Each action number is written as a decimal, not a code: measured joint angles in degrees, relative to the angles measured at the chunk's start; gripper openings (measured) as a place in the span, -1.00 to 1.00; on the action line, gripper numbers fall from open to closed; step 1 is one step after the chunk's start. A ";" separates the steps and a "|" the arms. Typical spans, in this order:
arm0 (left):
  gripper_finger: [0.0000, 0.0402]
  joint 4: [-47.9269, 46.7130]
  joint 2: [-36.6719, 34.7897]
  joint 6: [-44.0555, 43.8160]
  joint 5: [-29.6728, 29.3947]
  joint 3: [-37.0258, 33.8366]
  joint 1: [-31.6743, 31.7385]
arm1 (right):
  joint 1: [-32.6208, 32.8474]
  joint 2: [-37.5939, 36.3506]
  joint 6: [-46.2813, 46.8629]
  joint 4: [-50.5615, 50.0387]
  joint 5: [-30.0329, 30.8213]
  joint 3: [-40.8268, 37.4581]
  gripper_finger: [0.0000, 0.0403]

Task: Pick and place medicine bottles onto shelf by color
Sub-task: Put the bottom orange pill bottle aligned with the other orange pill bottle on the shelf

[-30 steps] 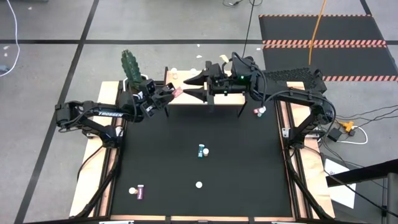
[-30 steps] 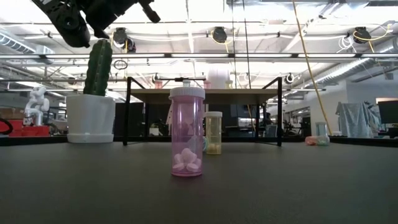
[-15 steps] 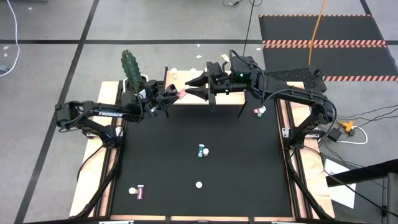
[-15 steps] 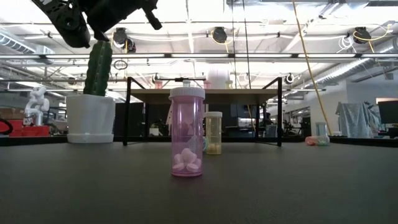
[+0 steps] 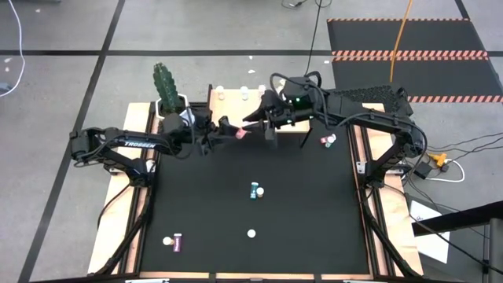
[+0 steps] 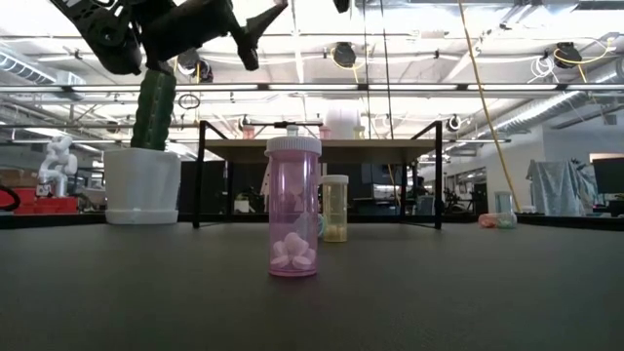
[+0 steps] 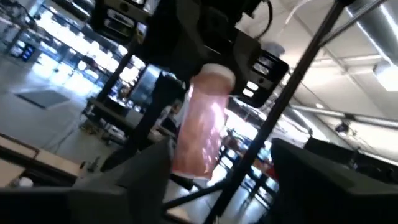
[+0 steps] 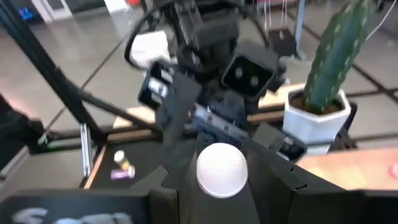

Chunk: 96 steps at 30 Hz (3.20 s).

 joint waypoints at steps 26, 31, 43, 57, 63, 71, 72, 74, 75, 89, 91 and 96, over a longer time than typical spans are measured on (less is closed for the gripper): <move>0.06 -78.14 -0.52 46.37 -13.32 34.06 -6.80 | 0.03 -0.04 -3.92 -16.12 0.50 0.00 -0.42; 0.05 -78.33 1.75 44.81 -14.83 34.10 -7.80 | 0.31 -0.04 -5.03 -16.26 0.07 0.00 -0.42; 0.03 -72.07 4.70 39.71 -14.77 34.03 -9.18 | 0.91 -0.04 -5.67 -16.95 -1.58 0.00 -0.42; -0.60 -71.95 4.70 39.41 -16.22 34.03 -9.16 | 1.27 -0.07 -6.78 -17.19 -1.76 0.00 -0.42; -0.43 -70.09 4.63 38.60 -16.31 34.03 -9.17 | 0.91 -1.62 -7.02 -15.82 -0.42 0.00 -0.30; -0.47 -62.24 4.02 36.28 -17.64 34.05 -8.06 | 0.20 -11.61 -3.73 -12.66 10.92 -2.67 0.03; -0.48 -61.26 4.02 36.07 -17.77 34.05 -7.87 | 0.67 -12.94 -2.55 -11.59 10.75 -4.42 0.05; -0.48 -59.38 3.87 35.04 -17.80 34.02 -7.37 | 1.61 -15.74 -0.06 -7.68 10.76 -9.26 0.07; -0.48 -57.79 3.77 34.85 -17.77 34.01 -7.26 | 1.99 -17.12 1.15 -5.13 10.77 -12.03 0.07; -0.44 -51.37 3.67 37.63 -17.69 34.03 -9.56 | 5.14 -19.83 8.04 17.37 10.86 -28.35 0.07; -0.44 -51.38 3.67 38.19 -17.82 34.03 -9.79 | 5.07 -19.43 7.94 18.09 10.33 -28.35 0.07; -0.44 -51.43 3.67 37.92 -18.43 34.03 -9.79 | 5.07 -18.35 8.14 19.22 6.61 -28.34 0.00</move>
